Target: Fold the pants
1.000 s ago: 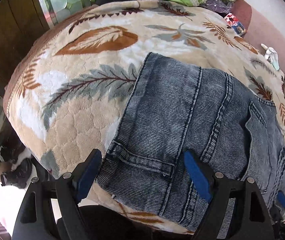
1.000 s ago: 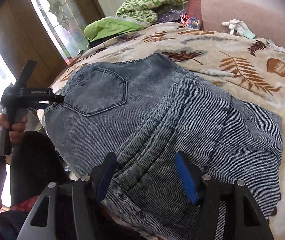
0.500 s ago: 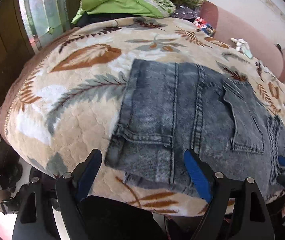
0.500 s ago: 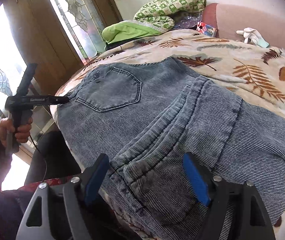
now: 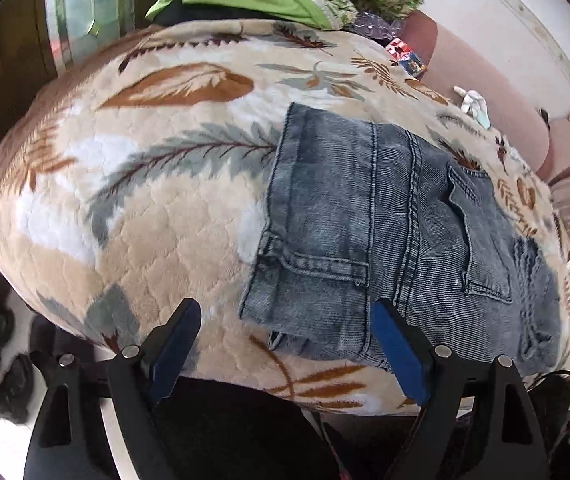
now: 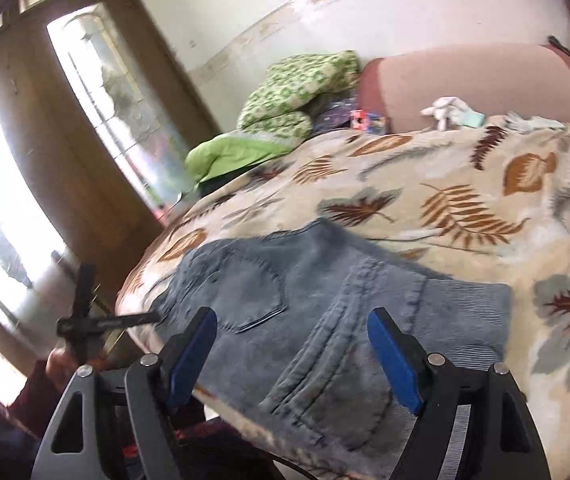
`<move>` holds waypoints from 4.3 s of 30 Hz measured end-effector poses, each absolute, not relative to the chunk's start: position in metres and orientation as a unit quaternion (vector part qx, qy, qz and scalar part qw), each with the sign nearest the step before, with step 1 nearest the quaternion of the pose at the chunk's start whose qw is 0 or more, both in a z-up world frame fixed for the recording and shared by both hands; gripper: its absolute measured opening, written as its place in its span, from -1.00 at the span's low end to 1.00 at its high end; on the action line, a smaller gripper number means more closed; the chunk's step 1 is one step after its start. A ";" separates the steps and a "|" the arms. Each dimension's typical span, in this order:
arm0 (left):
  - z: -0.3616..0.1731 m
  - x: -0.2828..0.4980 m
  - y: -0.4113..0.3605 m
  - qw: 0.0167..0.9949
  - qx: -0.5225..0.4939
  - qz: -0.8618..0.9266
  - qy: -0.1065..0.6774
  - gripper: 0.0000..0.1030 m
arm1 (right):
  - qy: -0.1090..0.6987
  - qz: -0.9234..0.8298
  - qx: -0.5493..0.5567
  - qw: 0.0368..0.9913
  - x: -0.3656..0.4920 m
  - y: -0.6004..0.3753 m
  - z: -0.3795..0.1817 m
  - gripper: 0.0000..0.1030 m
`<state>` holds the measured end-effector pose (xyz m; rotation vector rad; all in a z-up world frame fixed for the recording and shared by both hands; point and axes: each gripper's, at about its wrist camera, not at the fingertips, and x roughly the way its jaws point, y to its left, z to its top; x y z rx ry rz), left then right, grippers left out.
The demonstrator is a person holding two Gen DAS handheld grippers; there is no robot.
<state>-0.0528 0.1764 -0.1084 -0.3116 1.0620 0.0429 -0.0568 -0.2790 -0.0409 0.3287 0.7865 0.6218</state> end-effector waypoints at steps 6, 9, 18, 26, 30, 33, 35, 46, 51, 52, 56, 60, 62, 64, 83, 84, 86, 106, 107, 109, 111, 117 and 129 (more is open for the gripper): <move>-0.129 -0.052 0.175 0.823 -0.212 -0.006 0.527 0.55 | 0.418 0.246 0.203 0.851 -0.030 -0.289 -0.080 0.56; -0.126 -0.050 0.166 0.829 -0.200 0.003 0.522 0.28 | 0.433 0.238 0.214 0.843 -0.024 -0.295 -0.106 0.56; -0.126 -0.047 0.165 0.827 -0.214 0.009 0.520 0.35 | 0.399 0.261 0.244 0.845 -0.027 -0.311 -0.108 0.55; -0.124 -0.049 0.144 0.852 -0.153 0.030 0.499 -0.03 | 0.375 0.265 0.252 0.852 -0.034 -0.318 -0.096 0.55; -0.118 -0.049 0.133 0.860 -0.139 0.021 0.491 -0.39 | 0.366 0.263 0.262 0.853 -0.035 -0.324 -0.094 0.55; -0.114 -0.048 0.128 0.867 -0.129 0.020 0.482 -0.47 | 0.357 0.264 0.271 0.854 -0.037 -0.329 -0.091 0.55; -0.109 -0.048 0.123 0.873 -0.122 0.018 0.473 -0.49 | 0.357 0.264 0.275 0.853 -0.037 -0.331 -0.091 0.55; -0.124 -0.044 0.140 0.859 -0.170 0.026 0.483 -0.25 | 0.361 0.262 0.270 0.853 -0.038 -0.327 -0.093 0.55; -0.119 -0.044 0.144 0.861 -0.196 0.008 0.470 -0.51 | 0.365 0.260 0.264 0.854 -0.038 -0.324 -0.096 0.55; -0.117 -0.044 0.142 0.864 -0.188 0.008 0.466 -0.53 | 0.366 0.259 0.263 0.854 -0.038 -0.323 -0.096 0.55; -0.111 -0.044 0.139 0.871 -0.175 0.003 0.460 -0.58 | 0.364 0.254 0.262 0.857 -0.039 -0.323 -0.096 0.55; -0.096 -0.048 0.131 0.882 -0.153 0.000 0.445 -0.59 | 0.357 0.245 0.273 0.859 -0.039 -0.330 -0.095 0.55; -0.082 -0.052 0.121 0.893 -0.132 -0.006 0.431 -0.59 | 0.354 0.238 0.285 0.858 -0.038 -0.336 -0.095 0.55; -0.066 -0.056 0.110 0.901 -0.116 -0.018 0.417 -0.59 | 0.352 0.231 0.300 0.856 -0.037 -0.343 -0.096 0.55; 0.009 -0.066 -0.119 0.895 0.077 -0.249 0.361 -0.60 | 0.124 0.306 0.623 0.709 -0.067 -0.497 -0.103 0.57; 0.004 -0.066 -0.136 0.888 0.088 -0.264 0.367 -0.60 | 0.107 0.308 0.639 0.697 -0.070 -0.506 -0.107 0.57; -0.015 -0.064 -0.173 0.869 0.112 -0.297 0.380 -0.60 | 0.088 0.299 0.664 0.680 -0.074 -0.522 -0.116 0.57; -0.024 -0.041 -0.151 0.883 0.096 -0.276 0.368 0.32 | 0.214 0.295 0.571 0.735 -0.048 -0.479 -0.109 0.57; -0.028 -0.033 -0.142 0.888 0.097 -0.249 0.374 0.32 | 0.229 0.294 0.548 0.749 -0.044 -0.469 -0.105 0.57; -0.040 -0.019 -0.123 0.889 0.089 -0.214 0.394 0.32 | 0.263 0.307 0.514 0.756 -0.035 -0.445 -0.100 0.57; -0.052 -0.003 -0.112 0.890 0.086 -0.184 0.407 0.32 | 0.295 0.321 0.484 0.758 -0.023 -0.420 -0.096 0.57; -0.066 0.044 -0.115 0.888 0.114 -0.143 0.423 0.32 | 0.340 0.325 0.433 0.769 0.011 -0.370 -0.089 0.54; -0.115 0.078 -0.139 0.866 0.171 -0.092 0.460 0.37 | 0.428 0.269 0.416 0.756 0.045 -0.366 -0.140 0.55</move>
